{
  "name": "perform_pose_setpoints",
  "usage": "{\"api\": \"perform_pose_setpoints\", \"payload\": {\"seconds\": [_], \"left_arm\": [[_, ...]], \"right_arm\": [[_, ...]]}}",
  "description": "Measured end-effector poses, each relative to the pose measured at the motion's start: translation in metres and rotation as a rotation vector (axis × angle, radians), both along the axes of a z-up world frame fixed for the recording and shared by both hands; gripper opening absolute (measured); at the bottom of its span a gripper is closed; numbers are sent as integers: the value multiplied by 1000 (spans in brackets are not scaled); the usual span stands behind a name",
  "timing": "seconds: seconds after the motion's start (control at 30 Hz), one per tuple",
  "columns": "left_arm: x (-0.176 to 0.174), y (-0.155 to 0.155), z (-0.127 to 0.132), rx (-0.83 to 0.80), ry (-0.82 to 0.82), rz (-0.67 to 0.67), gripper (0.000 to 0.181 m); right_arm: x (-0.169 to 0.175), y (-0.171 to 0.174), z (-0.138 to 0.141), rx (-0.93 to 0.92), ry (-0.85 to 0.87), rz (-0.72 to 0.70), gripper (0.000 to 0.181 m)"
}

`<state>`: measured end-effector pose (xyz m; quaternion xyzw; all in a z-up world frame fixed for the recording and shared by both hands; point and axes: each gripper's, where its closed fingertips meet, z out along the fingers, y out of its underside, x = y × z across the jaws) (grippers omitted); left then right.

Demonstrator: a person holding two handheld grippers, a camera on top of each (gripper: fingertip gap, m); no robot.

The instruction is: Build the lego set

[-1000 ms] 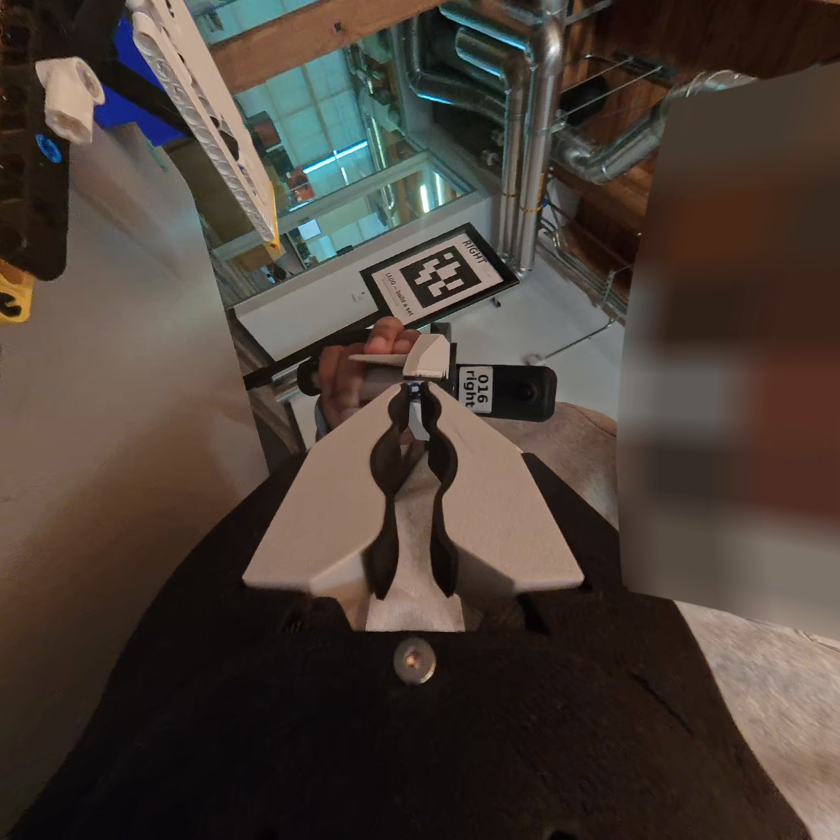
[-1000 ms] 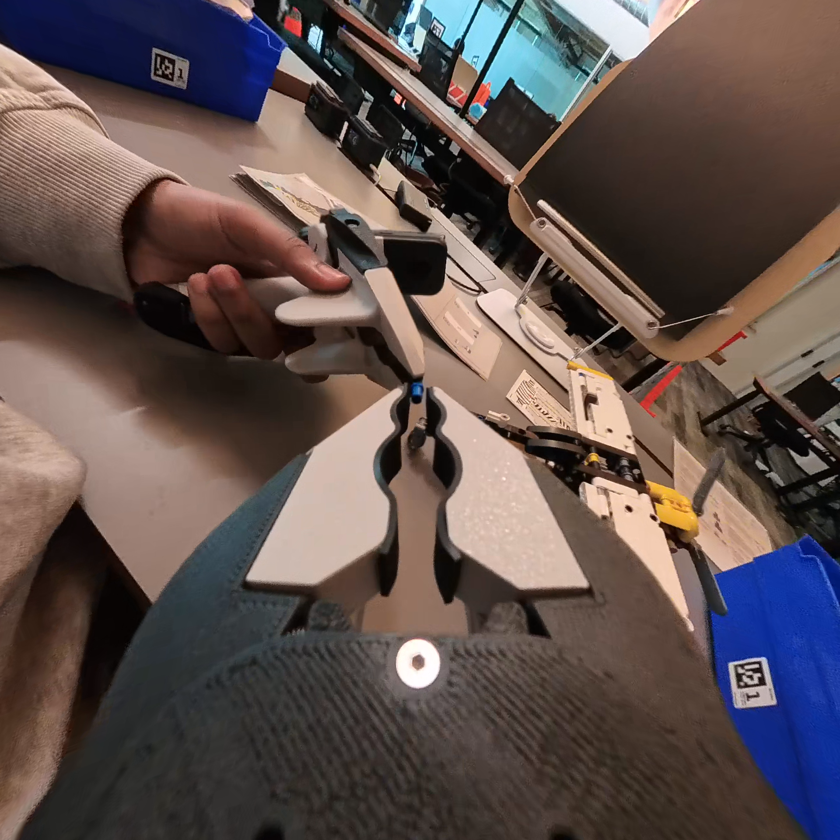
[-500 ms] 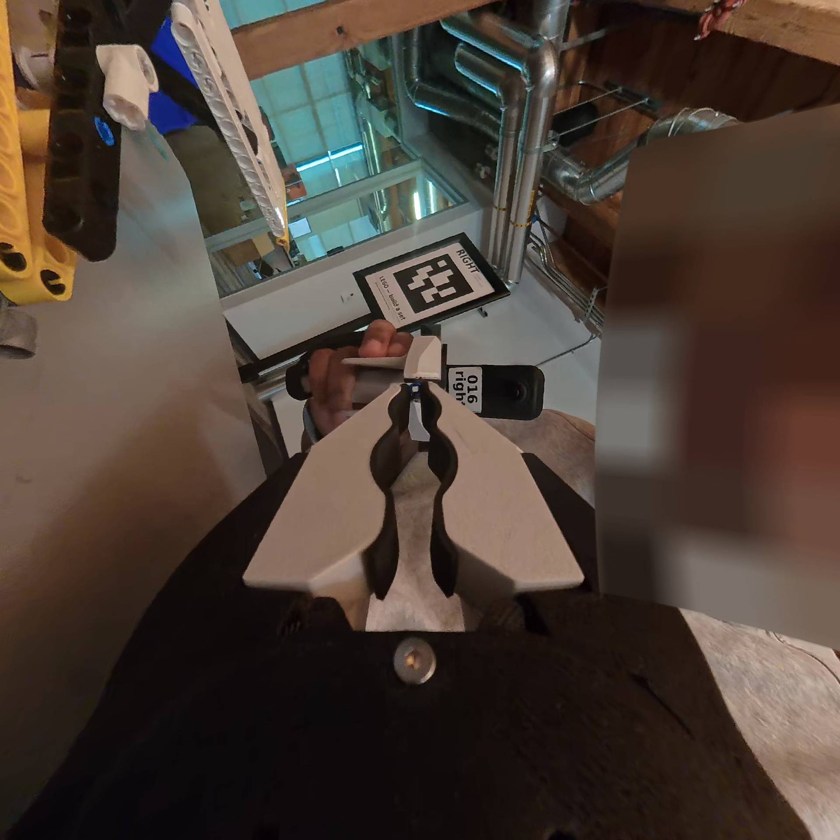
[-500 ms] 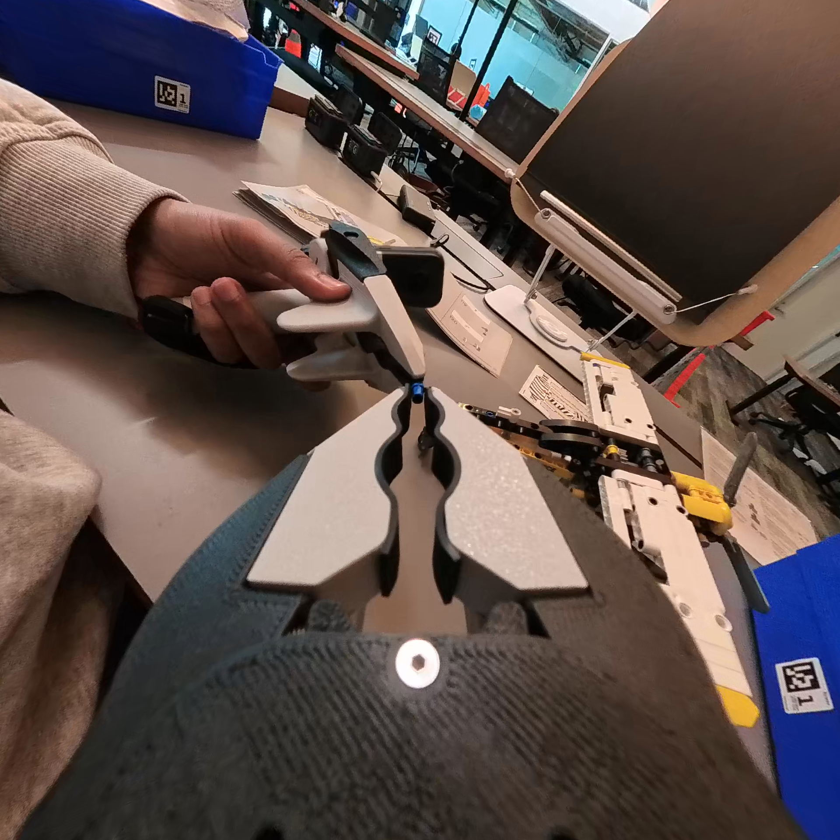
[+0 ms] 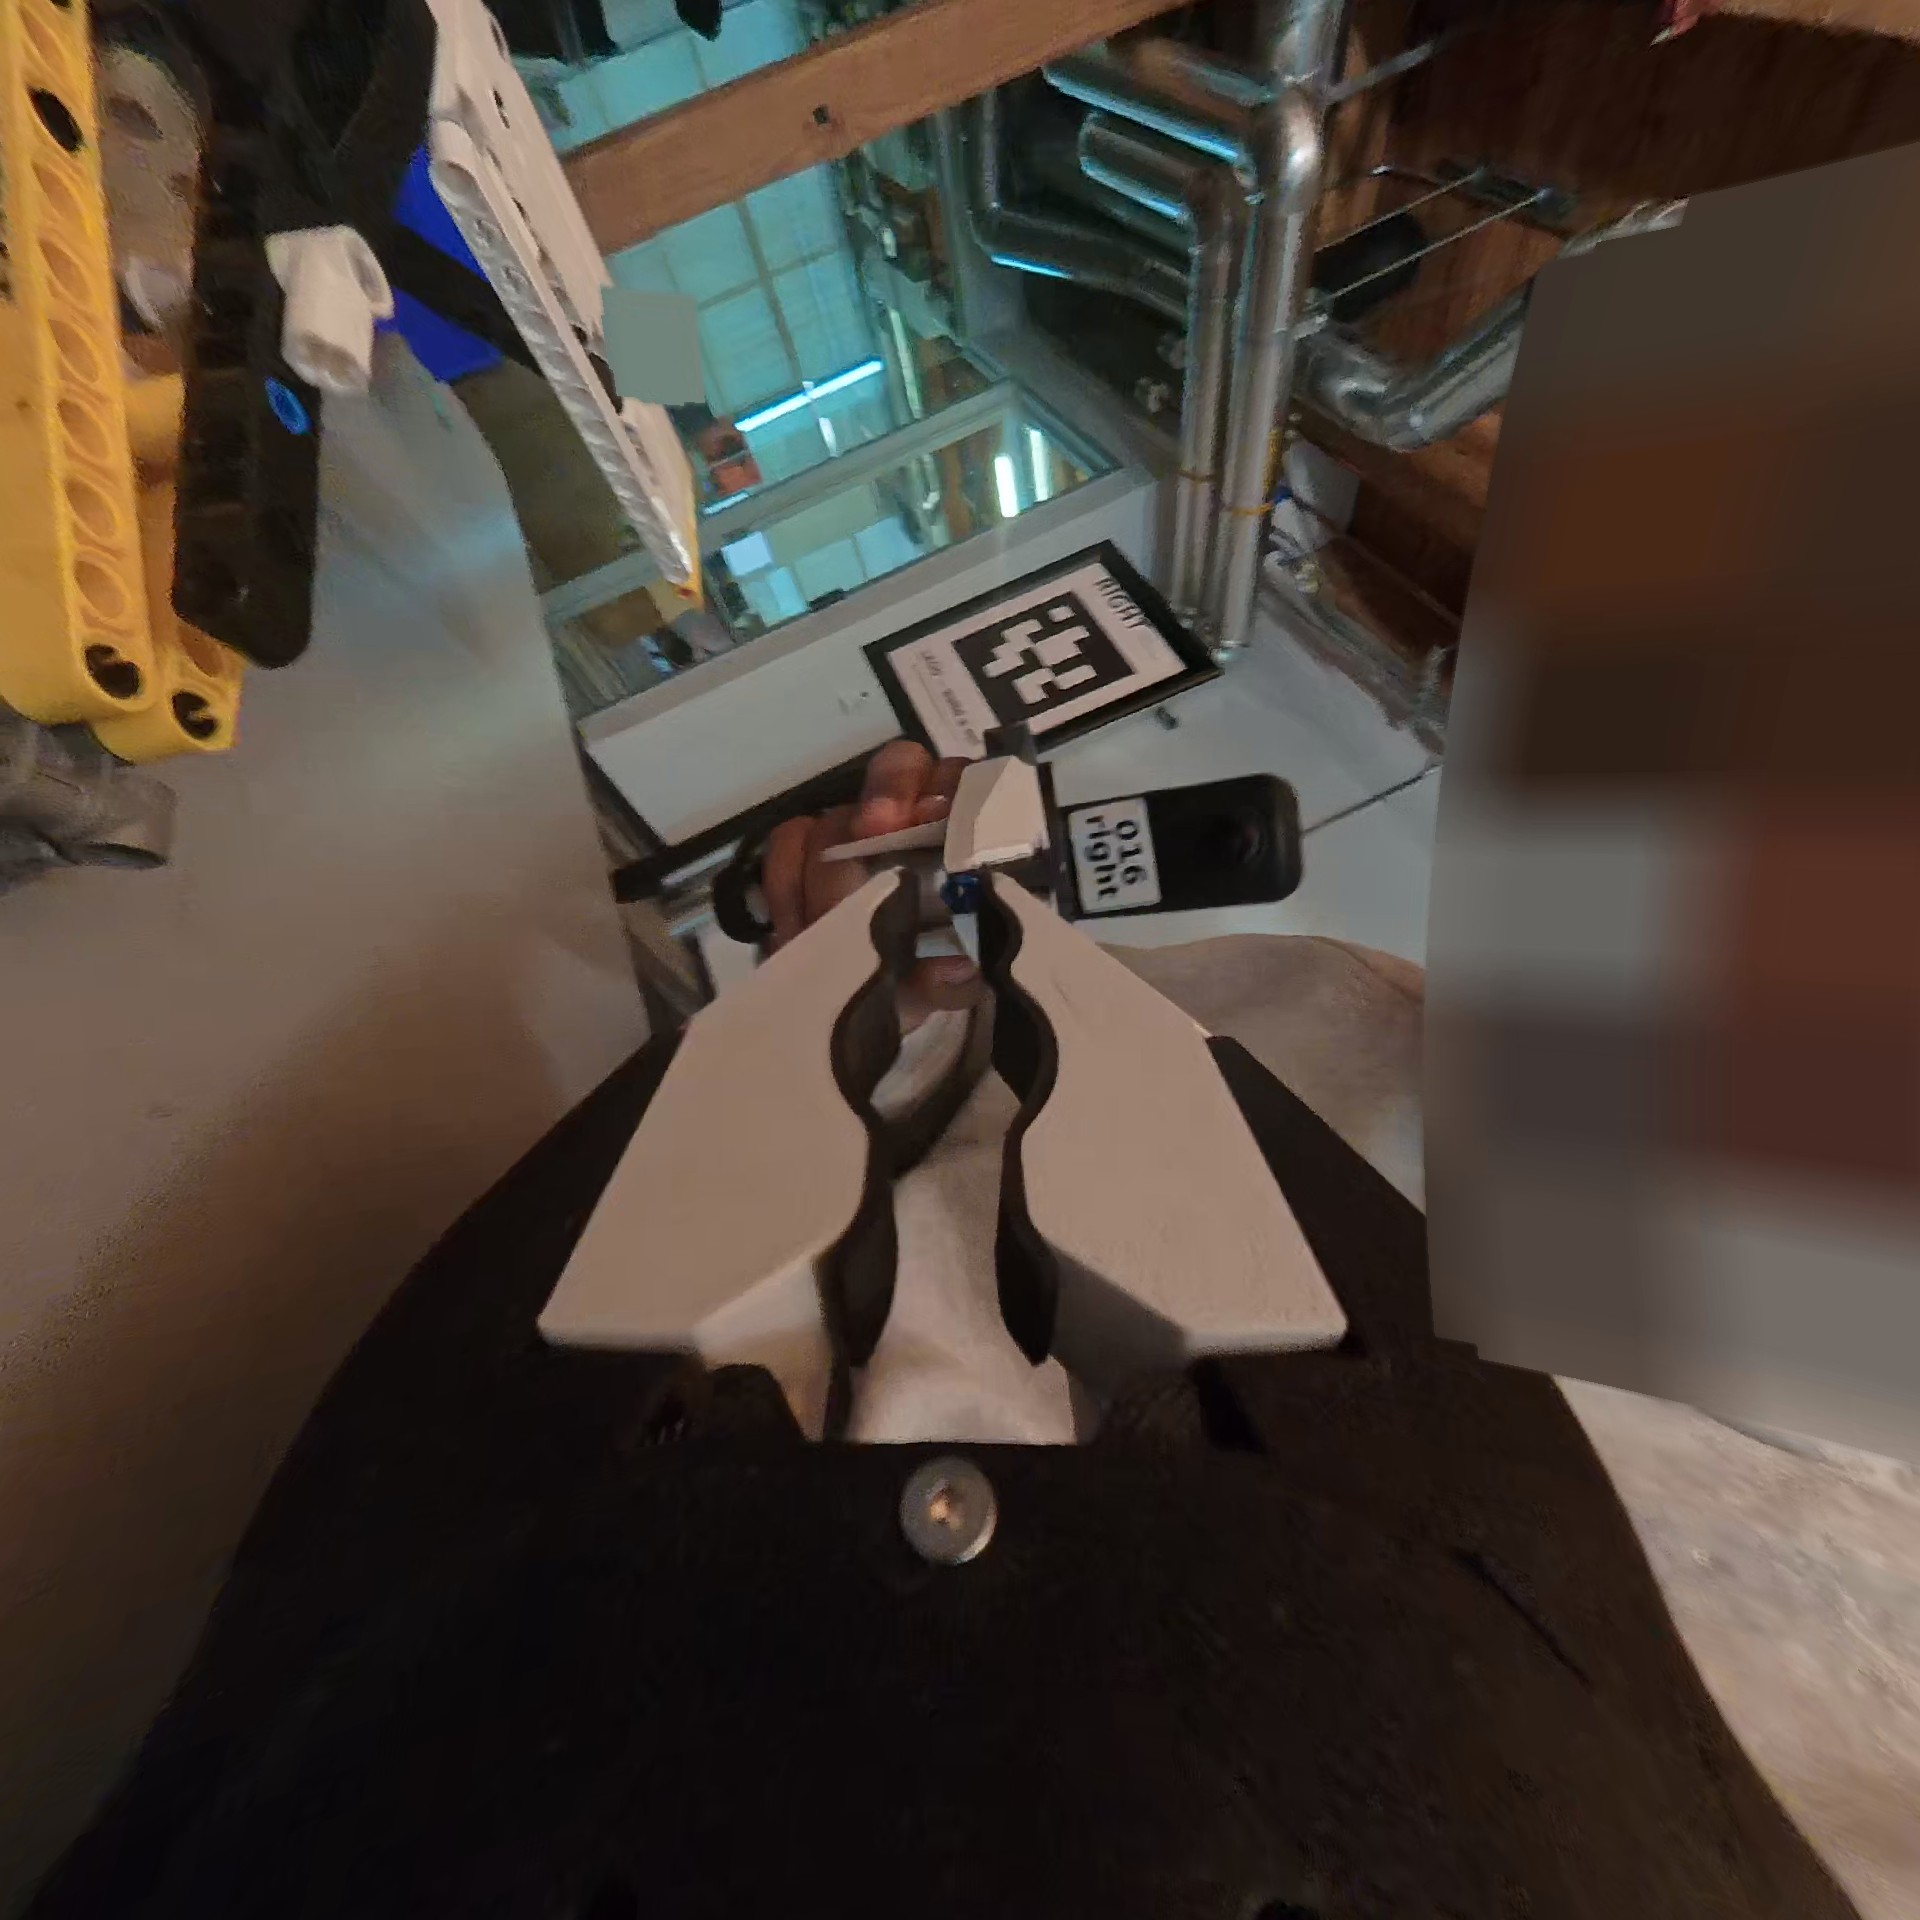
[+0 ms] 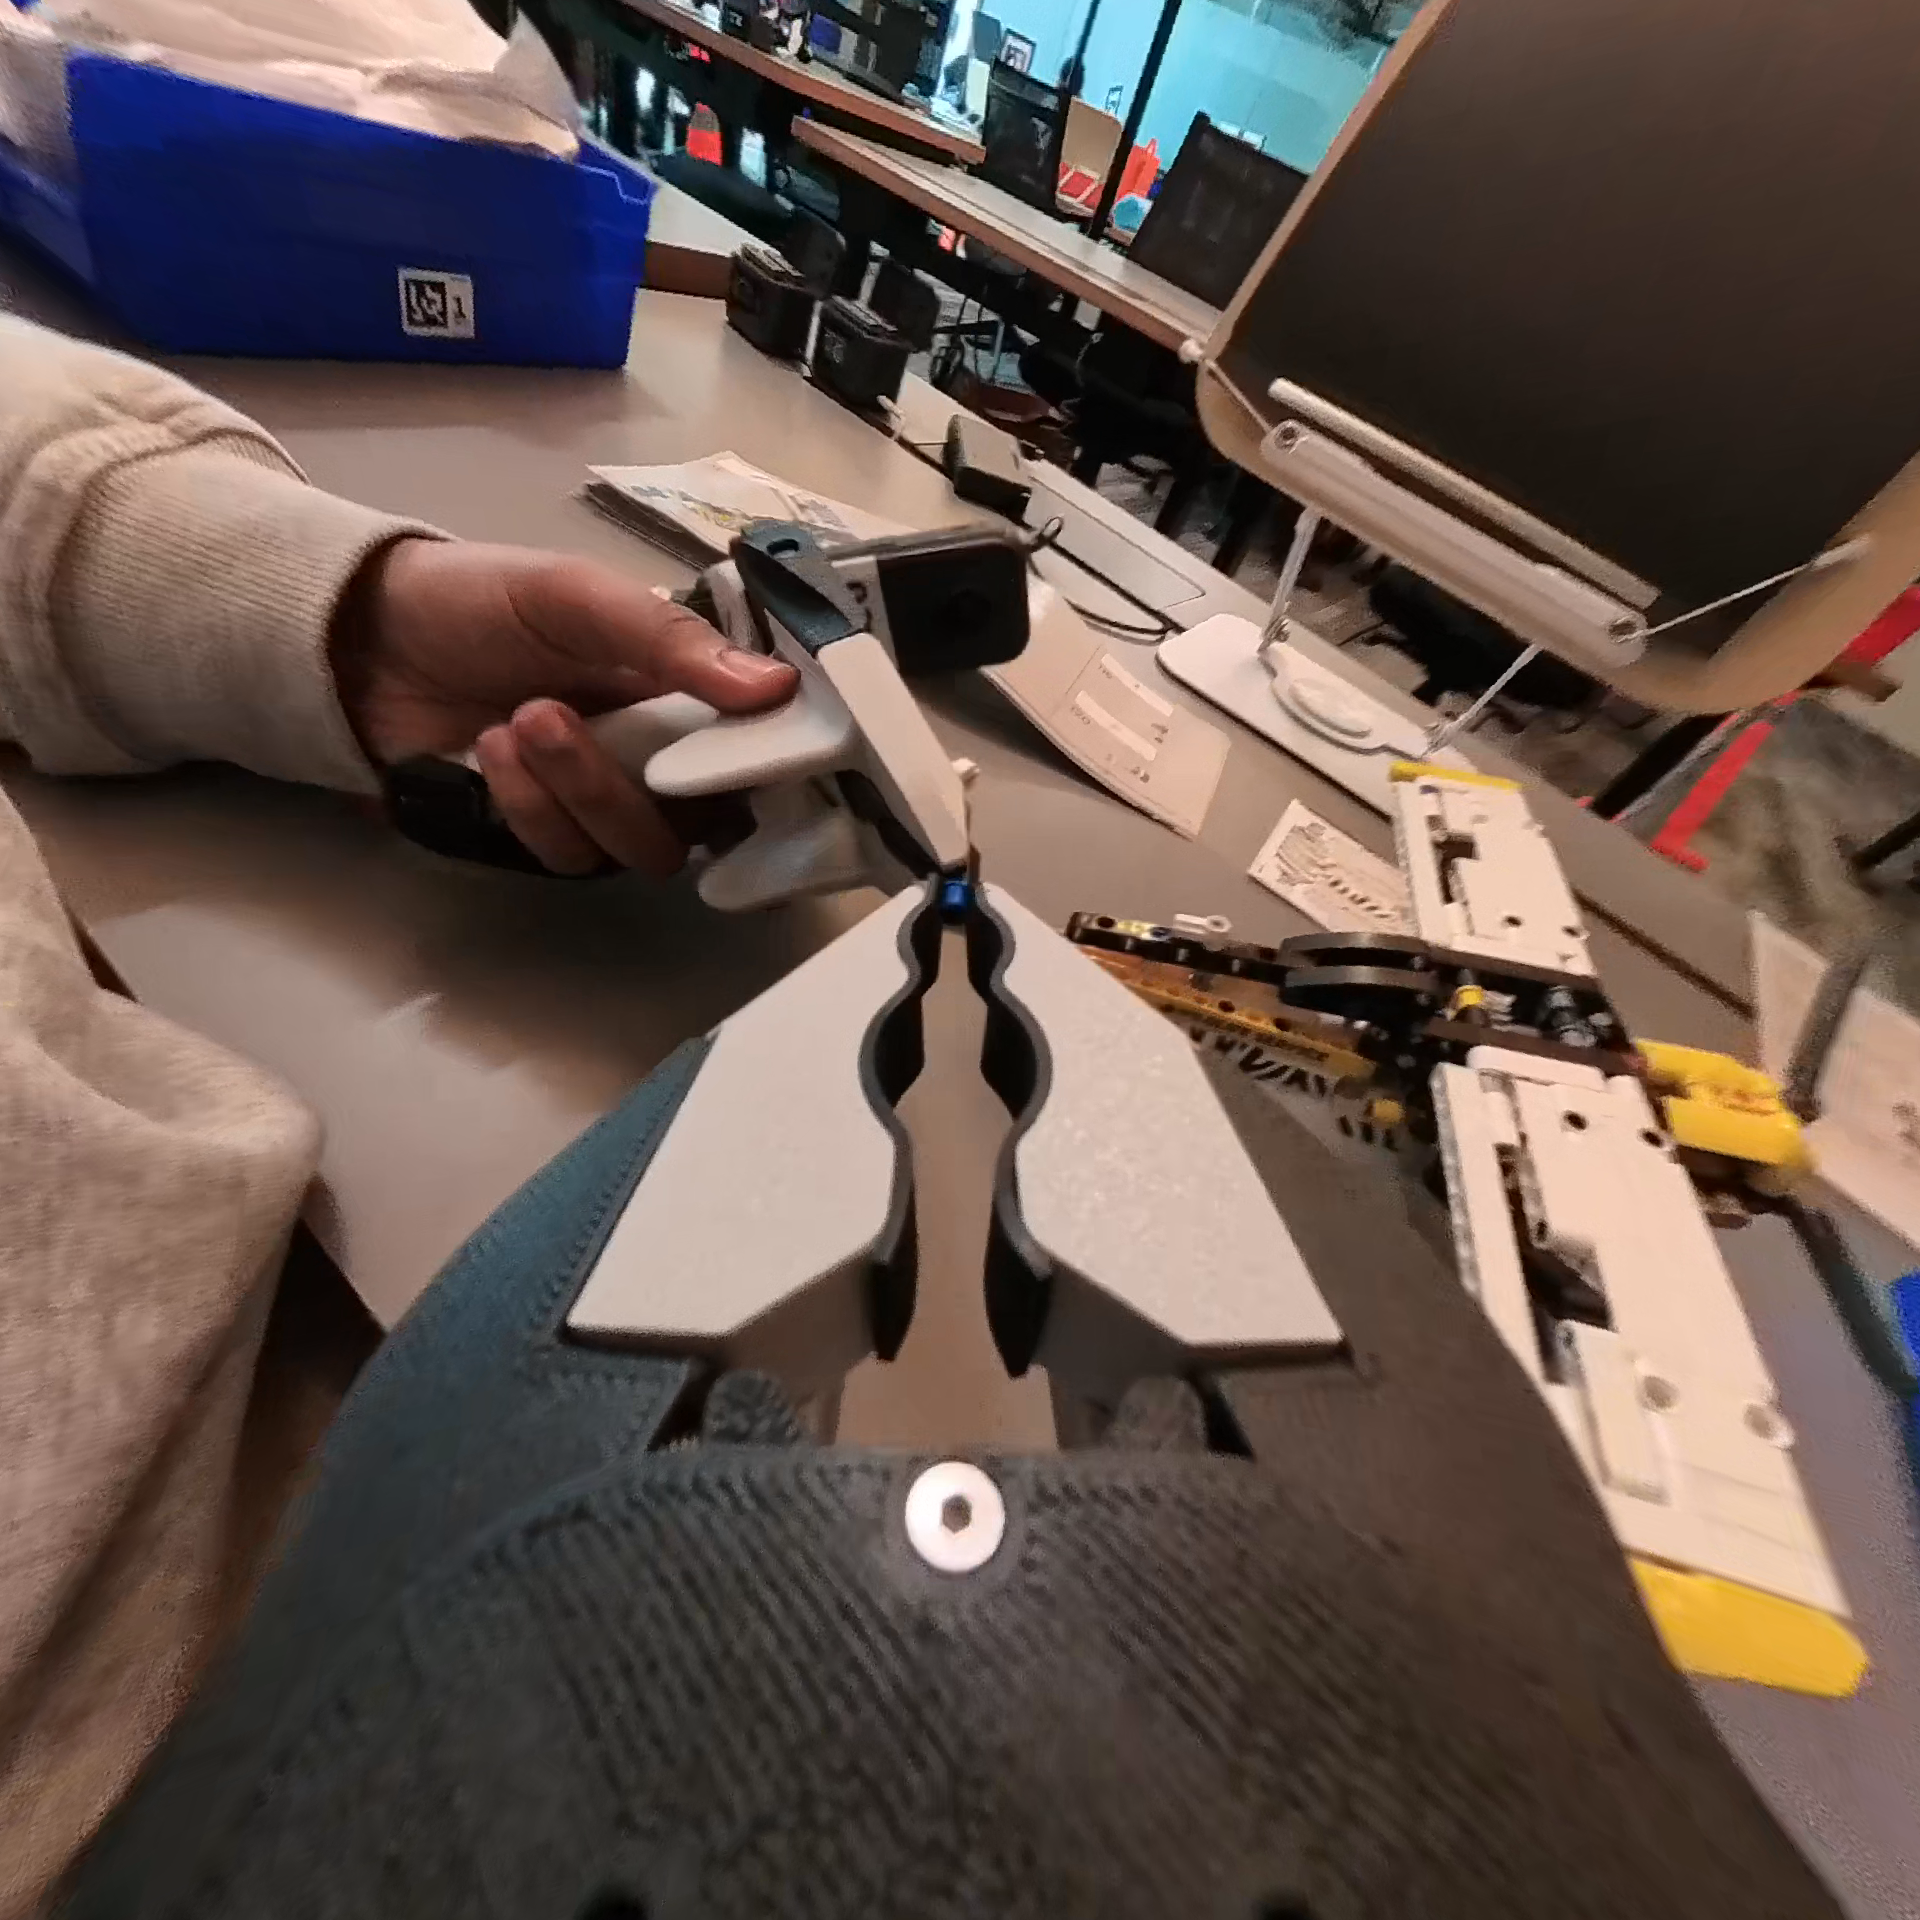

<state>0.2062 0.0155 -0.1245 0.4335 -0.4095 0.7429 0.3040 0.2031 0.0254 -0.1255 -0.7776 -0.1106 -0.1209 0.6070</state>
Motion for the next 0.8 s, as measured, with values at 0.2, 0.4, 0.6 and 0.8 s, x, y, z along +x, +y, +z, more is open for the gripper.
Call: {"api": "perform_pose_setpoints", "payload": {"seconds": [0.2,0.4,0.6,0.8], "left_arm": [[18,25,-11,312,-117,257,35],[40,66,-46,731,-103,468,35],[50,59,-54,690,-53,462,39],[52,48,-49,643,-99,386,43]], "right_arm": [[17,9,-6,16,243,-23,3],[45,31,-30,39,526,-179,3],[60,38,-53,-40,771,-237,3],[61,39,-55,-34,841,-226,3]]}}
